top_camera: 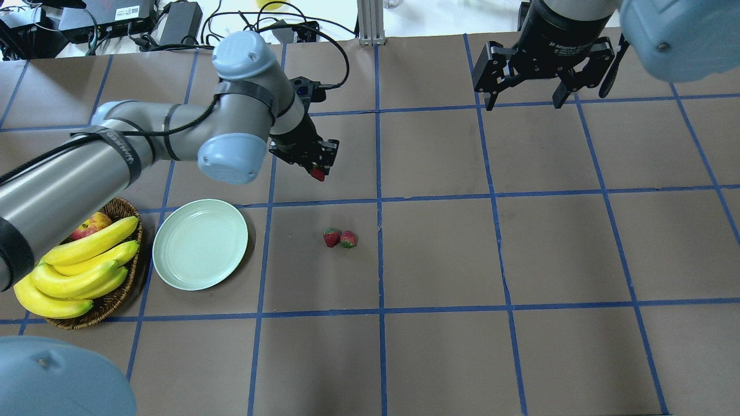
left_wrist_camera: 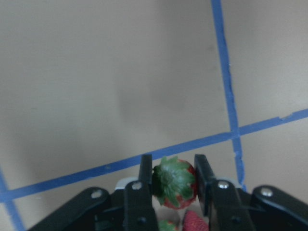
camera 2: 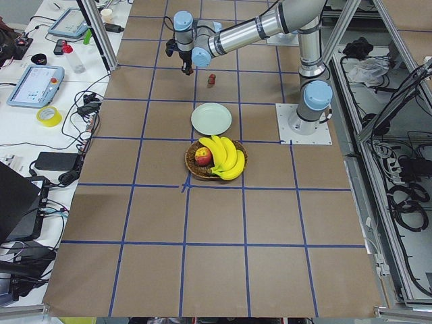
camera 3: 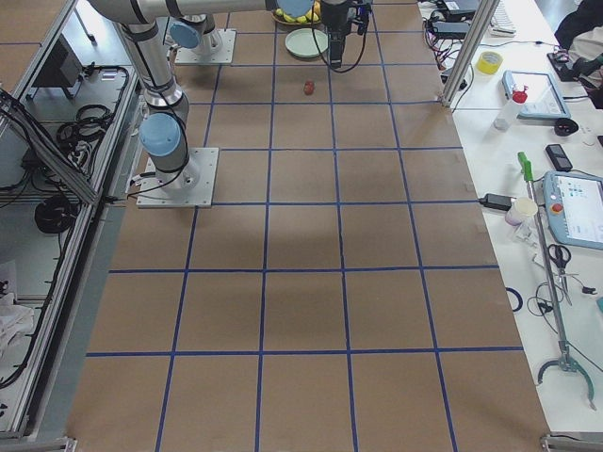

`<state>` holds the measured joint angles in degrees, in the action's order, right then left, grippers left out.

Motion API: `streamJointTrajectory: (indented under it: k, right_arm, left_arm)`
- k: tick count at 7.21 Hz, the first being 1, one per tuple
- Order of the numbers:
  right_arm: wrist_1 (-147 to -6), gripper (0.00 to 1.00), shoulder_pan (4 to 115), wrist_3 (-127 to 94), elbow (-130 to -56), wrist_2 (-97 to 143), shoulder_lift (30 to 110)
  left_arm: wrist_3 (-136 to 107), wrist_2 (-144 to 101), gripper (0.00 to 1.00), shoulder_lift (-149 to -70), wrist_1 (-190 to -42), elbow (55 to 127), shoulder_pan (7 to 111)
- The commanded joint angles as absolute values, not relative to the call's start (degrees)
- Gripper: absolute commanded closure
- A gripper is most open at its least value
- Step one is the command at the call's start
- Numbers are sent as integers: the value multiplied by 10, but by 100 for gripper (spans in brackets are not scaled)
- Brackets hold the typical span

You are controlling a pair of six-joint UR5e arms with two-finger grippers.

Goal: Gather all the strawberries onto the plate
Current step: 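Carry the strawberry over the plate and open the left gripper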

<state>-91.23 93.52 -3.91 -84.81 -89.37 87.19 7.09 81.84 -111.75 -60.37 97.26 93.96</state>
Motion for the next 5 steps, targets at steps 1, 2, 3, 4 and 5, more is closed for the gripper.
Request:
streamJointTrajectory:
  k: [1,2,3,4,5]
  right_arm:
    - [-912,0,935,-39,-848,-894,872]
    - [-912,0,935,-39,-848,-894,872]
    - [-912,0,935,-39,-848,-894,872]
    - [-912,0,935,-40,-848,-894,872]
    - [-911,0,935,-39,-848,-895,872]
  left_arm:
    - [188,883,100,-1091,-669,976,841]
    - [224,925,100,-1090,-676,979,805]
    - [248,933,100,-1091,-681,997,769]
    - [250,934,100,-1092,-678,1026,750]
    - [249,954,100,-1102,-674,1040,732]
